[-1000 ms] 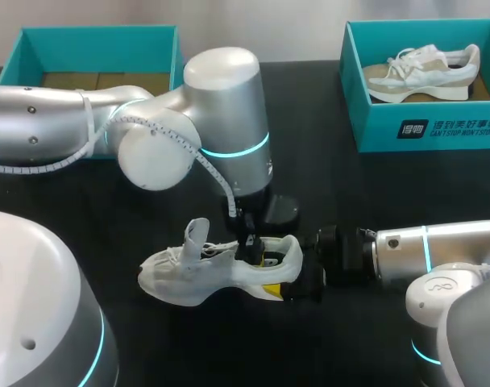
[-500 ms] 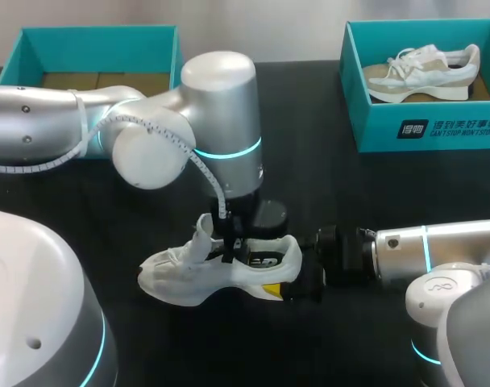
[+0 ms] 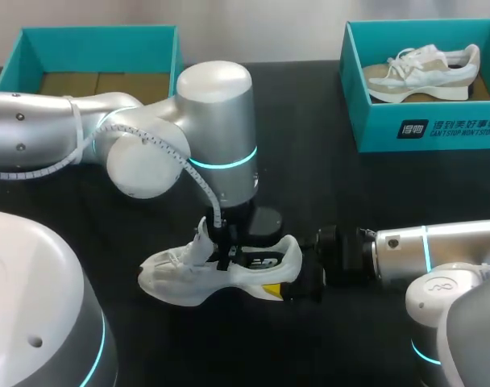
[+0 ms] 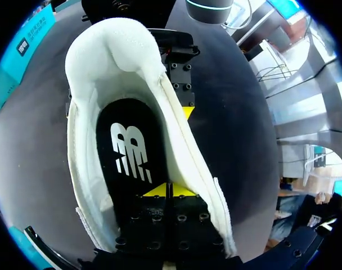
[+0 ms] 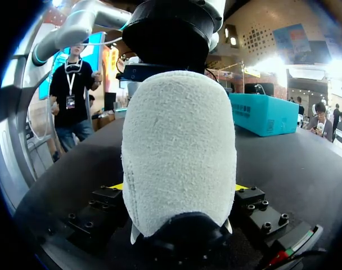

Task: Take the shoe out of the shoebox, open the shoe tongue, remove and reinsert the insole, then place the shoe into the shoebox

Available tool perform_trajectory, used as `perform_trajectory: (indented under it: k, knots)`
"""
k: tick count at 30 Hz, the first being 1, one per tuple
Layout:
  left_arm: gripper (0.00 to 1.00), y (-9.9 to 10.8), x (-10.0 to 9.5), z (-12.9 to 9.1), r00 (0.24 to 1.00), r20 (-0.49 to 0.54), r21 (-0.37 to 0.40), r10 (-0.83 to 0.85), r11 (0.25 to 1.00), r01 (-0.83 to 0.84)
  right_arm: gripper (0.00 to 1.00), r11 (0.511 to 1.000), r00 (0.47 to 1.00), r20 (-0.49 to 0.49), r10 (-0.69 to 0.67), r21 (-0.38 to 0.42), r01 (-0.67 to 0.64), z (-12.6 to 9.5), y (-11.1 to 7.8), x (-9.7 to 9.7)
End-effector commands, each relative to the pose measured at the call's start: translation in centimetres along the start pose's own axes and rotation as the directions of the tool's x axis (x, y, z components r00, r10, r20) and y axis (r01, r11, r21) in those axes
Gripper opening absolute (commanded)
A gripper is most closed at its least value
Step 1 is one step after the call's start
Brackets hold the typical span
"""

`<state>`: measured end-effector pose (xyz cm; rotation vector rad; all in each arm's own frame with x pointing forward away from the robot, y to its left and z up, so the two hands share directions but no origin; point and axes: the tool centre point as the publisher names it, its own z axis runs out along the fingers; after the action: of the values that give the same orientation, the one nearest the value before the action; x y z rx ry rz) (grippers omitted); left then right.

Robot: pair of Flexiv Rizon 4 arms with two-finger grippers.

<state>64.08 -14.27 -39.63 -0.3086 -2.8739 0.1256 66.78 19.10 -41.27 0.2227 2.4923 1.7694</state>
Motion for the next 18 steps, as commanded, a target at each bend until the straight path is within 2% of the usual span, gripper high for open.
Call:
perform_trajectory:
  k: [1,3,4,10,13,18]
  knots:
    - [0.21,0.4,0.0,0.5,1.000,0.003,0.003,-0.001,1.000,0.001,0.00,1.000,1.000,0.000,0.001,0.007,-0.001,0.0,0.1,0.0]
    - [0.30,0.4,0.0,0.7,1.000,0.010,-0.001,-0.002,1.000,0.002,0.00,1.000,1.000,0.000,0.001,0.007,-0.001,0.0,0.1,0.0]
    - [0.31,0.4,0.0,0.7,1.000,0.016,-0.001,-0.002,1.000,0.002,0.00,1.000,1.000,0.000,0.001,0.007,-0.001,0.0,0.1,0.0]
    - [0.32,0.6,-0.5,1.6,0.998,0.061,-0.003,-0.005,1.000,0.005,0.00,1.000,1.000,0.000,0.001,0.007,-0.001,0.0,0.1,0.0]
    - [0.36,0.5,-0.5,2.4,0.996,0.090,-0.002,-0.012,1.000,0.012,0.00,1.000,1.000,0.000,0.001,0.007,-0.001,0.0,0.1,0.0]
    - [0.36,0.4,-1.2,3.7,0.989,0.143,-0.010,-0.041,0.999,0.043,0.00,1.000,1.000,0.000,0.001,0.007,-0.001,0.0,0.1,0.0]
